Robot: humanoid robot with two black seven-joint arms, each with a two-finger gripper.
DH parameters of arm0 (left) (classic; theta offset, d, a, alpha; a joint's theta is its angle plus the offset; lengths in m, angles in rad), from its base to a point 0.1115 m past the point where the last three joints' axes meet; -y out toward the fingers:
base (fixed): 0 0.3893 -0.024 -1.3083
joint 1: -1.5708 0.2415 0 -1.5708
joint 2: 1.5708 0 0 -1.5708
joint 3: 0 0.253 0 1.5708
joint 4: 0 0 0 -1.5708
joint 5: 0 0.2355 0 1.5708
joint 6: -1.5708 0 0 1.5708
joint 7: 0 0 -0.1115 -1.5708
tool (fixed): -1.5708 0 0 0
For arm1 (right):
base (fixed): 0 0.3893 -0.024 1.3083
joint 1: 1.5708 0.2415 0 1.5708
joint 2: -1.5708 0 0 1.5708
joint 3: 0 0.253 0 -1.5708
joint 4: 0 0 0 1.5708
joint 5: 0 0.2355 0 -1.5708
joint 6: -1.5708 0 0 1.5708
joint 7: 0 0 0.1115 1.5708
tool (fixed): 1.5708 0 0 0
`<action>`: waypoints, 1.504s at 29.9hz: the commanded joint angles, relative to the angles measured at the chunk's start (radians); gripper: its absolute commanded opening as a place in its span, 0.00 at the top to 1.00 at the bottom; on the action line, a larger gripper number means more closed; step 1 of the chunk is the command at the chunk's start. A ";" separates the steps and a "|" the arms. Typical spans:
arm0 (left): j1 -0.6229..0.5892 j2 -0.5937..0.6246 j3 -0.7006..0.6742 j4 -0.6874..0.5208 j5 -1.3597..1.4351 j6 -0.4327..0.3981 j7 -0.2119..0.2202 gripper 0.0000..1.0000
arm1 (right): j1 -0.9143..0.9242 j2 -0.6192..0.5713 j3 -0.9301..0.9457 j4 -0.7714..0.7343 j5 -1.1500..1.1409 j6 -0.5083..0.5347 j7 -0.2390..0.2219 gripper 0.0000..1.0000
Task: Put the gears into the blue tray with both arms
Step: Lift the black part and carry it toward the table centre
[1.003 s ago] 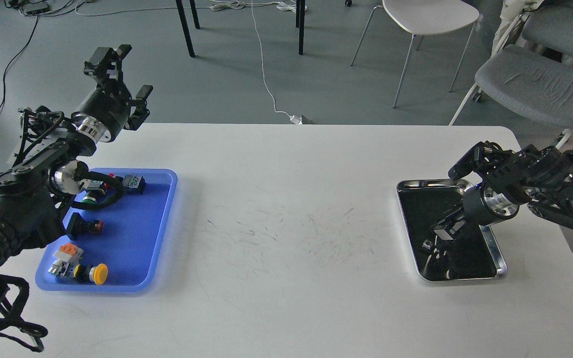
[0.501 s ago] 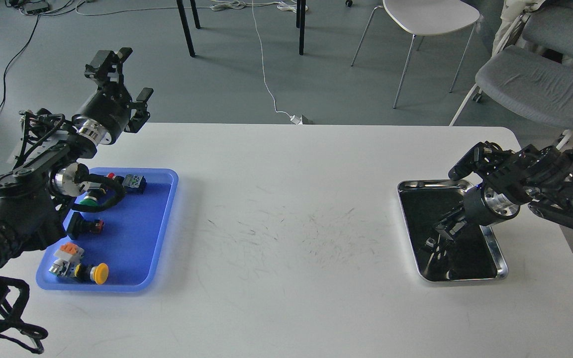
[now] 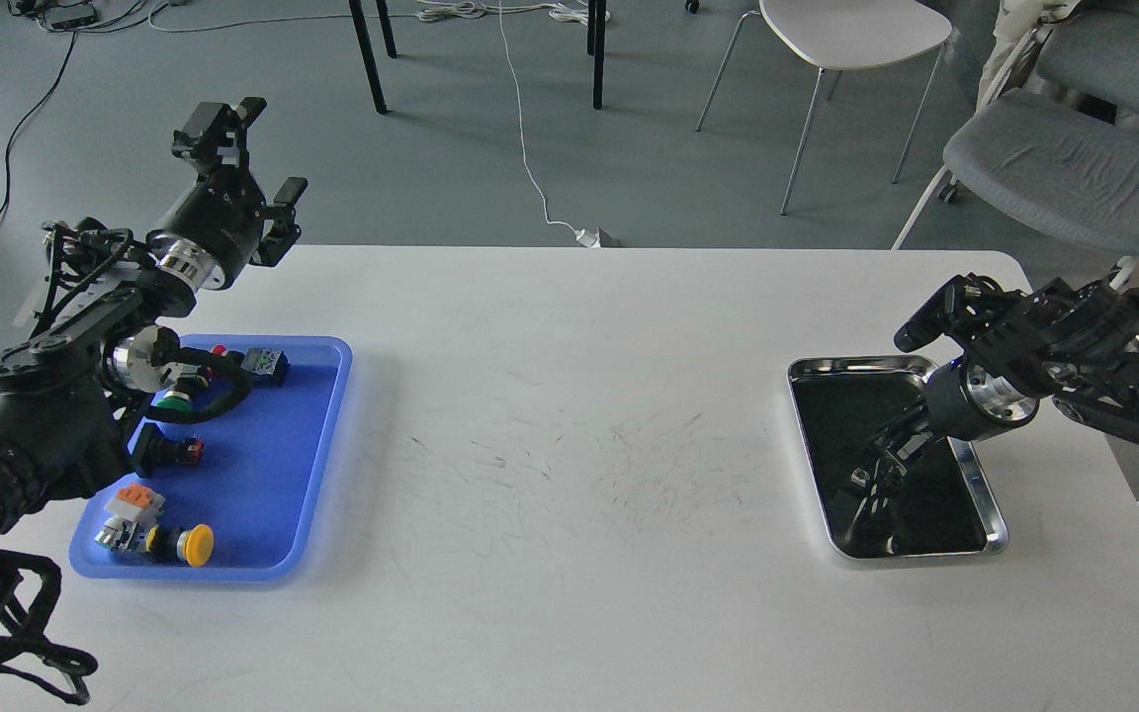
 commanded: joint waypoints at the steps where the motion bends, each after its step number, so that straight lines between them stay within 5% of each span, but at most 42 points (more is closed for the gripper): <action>1: 0.003 0.000 0.000 0.000 0.000 0.000 0.000 0.01 | 0.031 -0.001 0.005 0.001 0.007 0.000 0.001 0.95; 11: 0.003 0.000 0.001 0.000 0.000 0.002 0.000 0.01 | 0.119 0.031 0.106 -0.013 0.016 0.007 0.001 0.98; 20: 0.000 0.018 0.001 0.000 0.000 0.000 0.000 0.01 | 0.110 0.247 0.340 -0.160 0.018 -0.003 0.001 0.99; 45: -0.003 0.063 0.008 -0.009 0.000 -0.001 0.000 0.01 | -0.019 0.484 0.523 -0.125 0.030 -0.308 0.001 0.99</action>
